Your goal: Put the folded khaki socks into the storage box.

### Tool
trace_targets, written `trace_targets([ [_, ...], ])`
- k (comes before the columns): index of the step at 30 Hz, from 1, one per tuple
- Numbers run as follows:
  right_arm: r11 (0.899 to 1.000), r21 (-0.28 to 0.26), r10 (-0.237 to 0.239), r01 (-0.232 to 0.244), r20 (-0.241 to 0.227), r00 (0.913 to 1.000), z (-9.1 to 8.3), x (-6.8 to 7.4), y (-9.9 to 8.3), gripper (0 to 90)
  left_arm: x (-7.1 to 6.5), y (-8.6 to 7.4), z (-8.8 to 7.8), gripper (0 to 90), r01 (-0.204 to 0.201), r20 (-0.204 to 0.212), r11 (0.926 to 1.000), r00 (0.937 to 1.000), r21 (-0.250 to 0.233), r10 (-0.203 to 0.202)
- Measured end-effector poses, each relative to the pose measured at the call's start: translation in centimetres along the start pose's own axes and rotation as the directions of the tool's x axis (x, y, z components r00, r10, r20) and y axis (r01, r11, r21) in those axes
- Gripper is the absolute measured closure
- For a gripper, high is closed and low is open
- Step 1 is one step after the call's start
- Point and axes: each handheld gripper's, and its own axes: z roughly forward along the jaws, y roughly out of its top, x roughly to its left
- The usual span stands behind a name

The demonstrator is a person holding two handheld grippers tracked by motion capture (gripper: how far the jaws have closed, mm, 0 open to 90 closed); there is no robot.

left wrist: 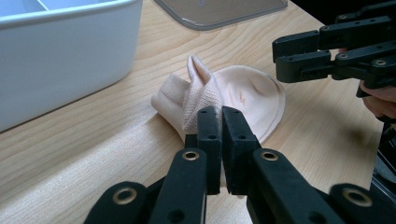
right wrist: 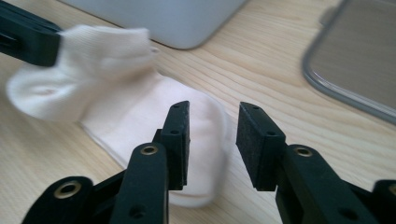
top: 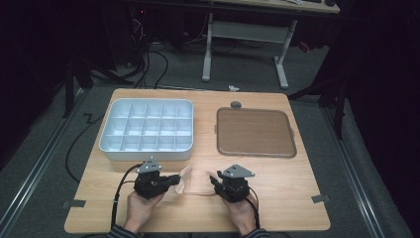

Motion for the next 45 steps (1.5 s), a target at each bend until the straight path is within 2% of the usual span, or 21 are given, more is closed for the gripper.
trace_targets([
  [2,0.999,0.015,0.032,-0.032,0.006,0.9995,0.0,-0.6,-0.7,64.3,0.0,0.0,0.0,87.3,0.000,0.000,1.0000,1.0000,-0.001,0.000],
  [9,0.997,0.061,0.044,-0.044,0.002,0.9990,1.0,-0.9,-1.7,67.1,-0.4,0.3,0.0,87.3,-0.013,0.007,0.9998,0.9999,-0.012,0.013],
  [10,0.996,0.083,0.042,-0.042,0.002,0.9991,1.4,-0.9,-2.1,72.5,-0.5,0.4,0.0,87.3,-0.016,0.007,0.9998,0.9998,-0.015,0.016],
  [14,0.995,0.095,0.038,-0.037,-0.001,0.9993,1.7,-1.0,-2.5,78.8,-0.7,0.6,0.1,87.3,-0.025,0.013,0.9996,0.9996,-0.013,0.026],
  [16,0.994,0.092,0.058,-0.056,-0.011,0.9983,1.8,-1.0,-2.6,81.6,-0.9,0.7,0.2,87.3,-0.032,0.019,0.9995,0.9993,-0.010,0.032],
  [26,0.994,0.093,0.055,-0.053,-0.015,0.9984,1.9,-1.1,-2.6,83.9,-2.0,1.6,1.3,87.3,-0.073,0.041,0.9972,0.9965,0.015,0.072],
  [30,0.994,0.092,0.060,-0.058,-0.016,0.9981,2.0,-1.1,-2.6,83.8,-2.3,2.1,2.4,87.3,-0.088,0.052,0.9955,0.9949,0.033,0.087],
  [35,0.995,0.090,0.051,-0.049,-0.018,0.9986,2.2,-1.0,-2.4,83.9,-2.5,2.3,3.1,87.3,-0.091,0.061,0.9953,0.9941,0.032,0.089],
  [45,0.994,0.098,0.041,-0.039,-0.016,0.9990,2.4,-0.6,-2.2,83.9,-2.6,2.3,3.5,87.3,-0.097,0.072,0.9946,0.9930,0.038,0.094],
])
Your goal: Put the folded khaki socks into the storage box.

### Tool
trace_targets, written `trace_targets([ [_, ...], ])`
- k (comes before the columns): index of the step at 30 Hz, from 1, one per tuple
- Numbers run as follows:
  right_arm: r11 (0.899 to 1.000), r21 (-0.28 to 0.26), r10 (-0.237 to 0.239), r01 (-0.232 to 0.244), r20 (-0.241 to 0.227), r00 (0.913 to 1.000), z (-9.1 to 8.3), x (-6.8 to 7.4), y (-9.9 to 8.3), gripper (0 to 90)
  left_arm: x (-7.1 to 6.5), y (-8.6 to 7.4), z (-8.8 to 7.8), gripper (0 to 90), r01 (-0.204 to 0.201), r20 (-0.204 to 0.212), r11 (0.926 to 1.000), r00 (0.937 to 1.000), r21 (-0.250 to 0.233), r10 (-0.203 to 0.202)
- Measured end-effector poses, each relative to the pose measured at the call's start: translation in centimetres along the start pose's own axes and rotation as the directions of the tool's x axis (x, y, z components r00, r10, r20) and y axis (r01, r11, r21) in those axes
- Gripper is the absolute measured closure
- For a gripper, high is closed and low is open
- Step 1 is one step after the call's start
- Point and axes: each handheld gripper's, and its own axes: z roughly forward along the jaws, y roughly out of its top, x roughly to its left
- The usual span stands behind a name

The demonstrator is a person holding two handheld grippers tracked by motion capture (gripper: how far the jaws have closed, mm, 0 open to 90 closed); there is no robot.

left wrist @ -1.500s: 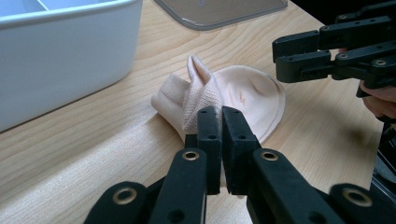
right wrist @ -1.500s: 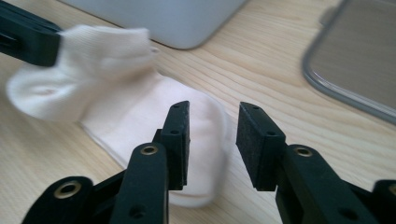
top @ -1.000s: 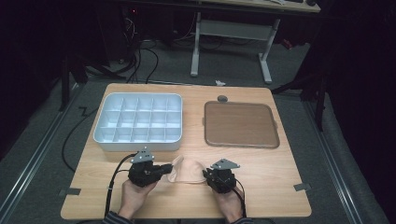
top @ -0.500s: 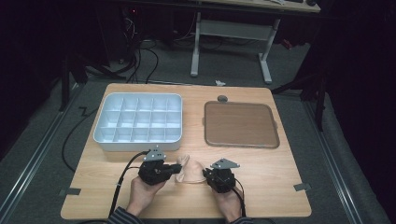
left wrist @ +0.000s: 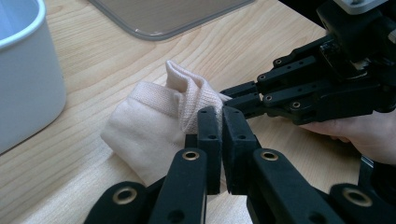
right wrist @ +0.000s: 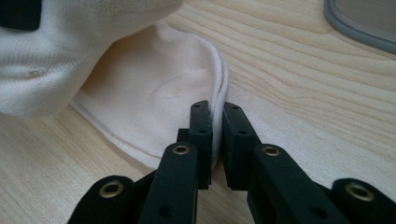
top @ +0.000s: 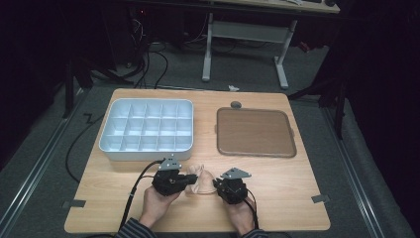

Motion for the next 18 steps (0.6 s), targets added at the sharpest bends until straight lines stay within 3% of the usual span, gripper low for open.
trace_targets([
  [4,1.000,-0.001,-0.021,0.021,0.000,0.9998,0.2,0.4,0.2,83.9,-0.1,0.1,0.2,87.3,-0.006,0.006,1.0000,1.0000,0.002,0.006],
  [18,1.000,-0.008,-0.022,0.021,-0.024,0.9995,0.5,0.4,0.2,83.6,-0.4,0.1,1.2,87.3,-0.013,0.005,0.9995,0.9999,0.029,0.013],
])
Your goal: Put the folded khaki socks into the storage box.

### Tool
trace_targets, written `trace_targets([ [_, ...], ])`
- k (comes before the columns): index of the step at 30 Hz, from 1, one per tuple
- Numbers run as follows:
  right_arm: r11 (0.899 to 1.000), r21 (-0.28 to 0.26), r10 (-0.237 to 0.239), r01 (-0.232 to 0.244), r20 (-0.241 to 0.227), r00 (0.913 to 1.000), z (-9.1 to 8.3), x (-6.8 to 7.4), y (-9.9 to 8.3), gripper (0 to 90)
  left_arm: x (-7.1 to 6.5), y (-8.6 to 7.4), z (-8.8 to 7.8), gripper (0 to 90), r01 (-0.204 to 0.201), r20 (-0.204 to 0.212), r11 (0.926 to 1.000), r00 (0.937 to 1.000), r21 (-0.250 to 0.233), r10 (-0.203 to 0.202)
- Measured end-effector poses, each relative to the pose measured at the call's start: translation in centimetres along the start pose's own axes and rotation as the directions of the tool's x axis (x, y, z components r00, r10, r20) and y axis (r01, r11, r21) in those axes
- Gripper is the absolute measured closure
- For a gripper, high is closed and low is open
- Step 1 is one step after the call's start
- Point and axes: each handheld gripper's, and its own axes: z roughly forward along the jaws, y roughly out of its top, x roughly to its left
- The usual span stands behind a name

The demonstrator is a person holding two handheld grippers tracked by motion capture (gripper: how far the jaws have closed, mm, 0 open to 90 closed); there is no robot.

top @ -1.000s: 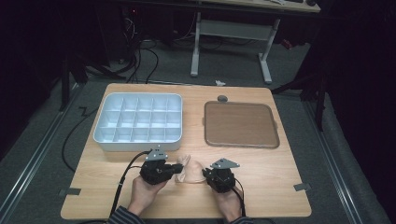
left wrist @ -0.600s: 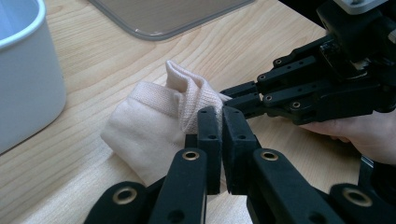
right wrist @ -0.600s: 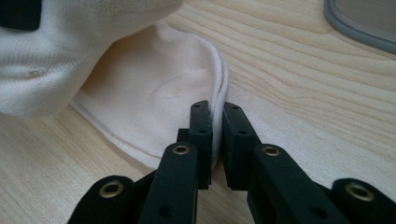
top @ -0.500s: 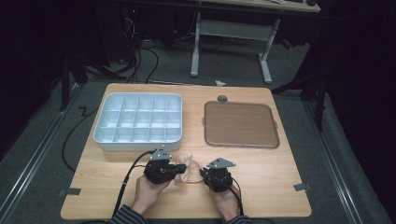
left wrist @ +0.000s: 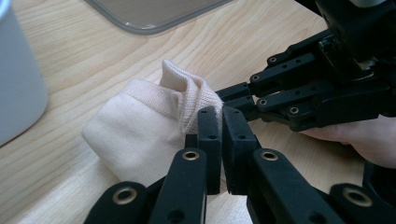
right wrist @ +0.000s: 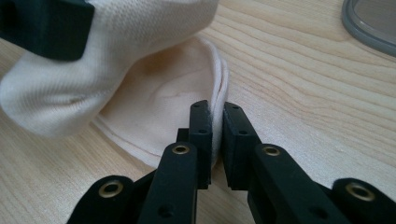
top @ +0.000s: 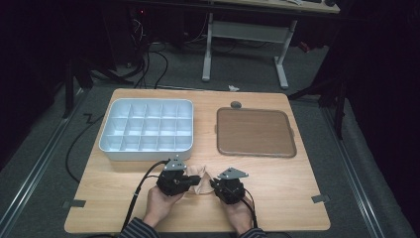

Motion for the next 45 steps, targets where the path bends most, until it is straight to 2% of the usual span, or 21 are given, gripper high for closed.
trace_targets([
  [9,1.000,0.001,0.000,0.000,-0.001,1.0000,0.0,0.0,0.0,83.4,-0.4,-0.2,1.1,87.2,-0.027,-0.014,0.9992,0.9995,0.028,0.027],
  [22,1.000,0.004,-0.003,0.003,-0.006,1.0000,0.0,0.0,0.1,83.0,-0.4,-0.3,2.3,87.0,-0.012,-0.027,0.9996,0.9996,0.024,0.012],
  [27,1.000,0.003,-0.007,0.007,-0.007,1.0000,0.0,-0.1,0.1,82.3,-0.5,-0.8,3.3,86.5,-0.016,-0.036,0.9986,0.9992,0.050,0.018],
  [40,1.000,0.001,-0.012,0.012,-0.003,0.9999,0.1,-0.1,0.1,80.8,-0.6,-1.1,4.2,85.6,-0.025,-0.052,0.9962,0.9982,0.083,0.029],
  [44,1.000,0.000,-0.015,0.015,0.001,0.9999,0.1,-0.1,0.1,78.8,-0.7,-1.1,4.0,81.1,-0.024,-0.034,0.9964,0.9991,0.081,0.027],
  [45,1.000,-0.003,-0.013,0.013,0.006,0.9999,0.0,-0.1,0.0,76.7,-0.8,-1.1,3.8,76.7,-0.029,-0.028,0.9967,0.9991,0.075,0.032],
])
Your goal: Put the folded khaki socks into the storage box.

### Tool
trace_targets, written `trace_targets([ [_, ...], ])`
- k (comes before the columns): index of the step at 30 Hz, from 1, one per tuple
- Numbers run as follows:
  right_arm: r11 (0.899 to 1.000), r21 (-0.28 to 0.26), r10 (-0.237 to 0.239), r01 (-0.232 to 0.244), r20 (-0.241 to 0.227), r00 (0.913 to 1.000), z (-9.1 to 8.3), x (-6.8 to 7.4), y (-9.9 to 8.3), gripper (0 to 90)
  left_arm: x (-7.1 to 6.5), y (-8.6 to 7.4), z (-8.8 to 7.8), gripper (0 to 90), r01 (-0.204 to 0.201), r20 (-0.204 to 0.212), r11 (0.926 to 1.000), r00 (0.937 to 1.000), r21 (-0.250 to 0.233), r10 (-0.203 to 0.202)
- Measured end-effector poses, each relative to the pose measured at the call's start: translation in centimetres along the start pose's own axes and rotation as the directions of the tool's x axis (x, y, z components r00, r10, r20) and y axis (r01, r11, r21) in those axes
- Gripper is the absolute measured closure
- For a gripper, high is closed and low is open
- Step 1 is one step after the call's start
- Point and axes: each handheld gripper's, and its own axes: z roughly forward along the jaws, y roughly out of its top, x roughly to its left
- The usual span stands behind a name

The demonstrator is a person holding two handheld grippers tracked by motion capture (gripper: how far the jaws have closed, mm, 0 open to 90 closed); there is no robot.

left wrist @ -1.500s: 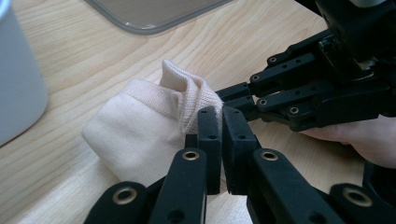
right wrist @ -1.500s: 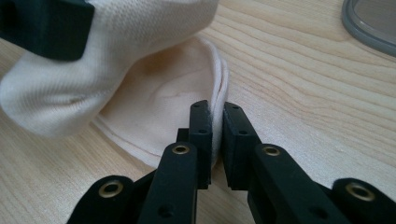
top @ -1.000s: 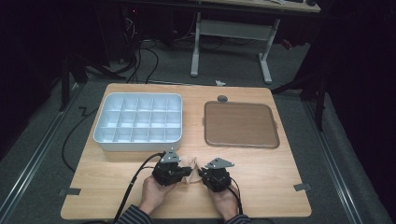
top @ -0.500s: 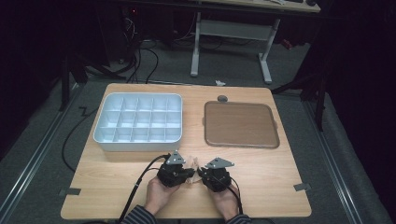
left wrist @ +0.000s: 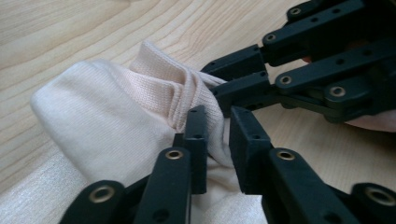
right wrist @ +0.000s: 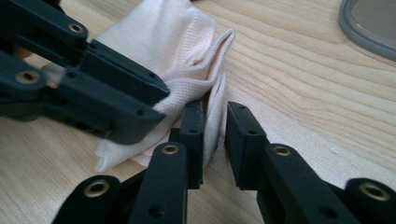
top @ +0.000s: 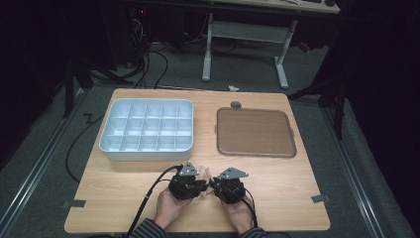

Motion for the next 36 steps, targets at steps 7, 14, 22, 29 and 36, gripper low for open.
trace_targets([
  [7,1.000,-0.020,0.009,-0.009,-0.004,0.9999,-0.4,-0.1,0.0,73.6,-0.1,0.0,-1.4,72.9,-0.009,0.013,0.9990,0.9999,-0.044,0.010],
  [14,0.998,-0.054,0.014,-0.014,0.001,0.9999,-1.6,-0.1,0.2,74.5,0.5,-0.3,-3.7,70.0,0.018,0.002,0.9938,0.9998,-0.110,-0.018],
  [22,0.995,-0.098,-0.023,0.023,-0.001,0.9997,-3.4,0.4,1.0,81.0,2.1,-1.3,-4.8,68.7,0.051,-0.082,0.9929,0.9948,-0.108,-0.060],
  [29,0.989,-0.115,-0.099,0.095,-0.037,0.9944,-3.9,2.6,2.3,82.5,2.3,-1.6,-3.8,67.2,0.051,-0.102,0.9951,0.9930,-0.084,-0.059],
  [36,0.991,-0.062,-0.124,0.121,-0.055,0.9907,-1.6,3.7,2.3,82.5,2.0,-1.7,-3.3,67.0,0.037,-0.104,0.9980,0.9936,-0.051,-0.042],
])
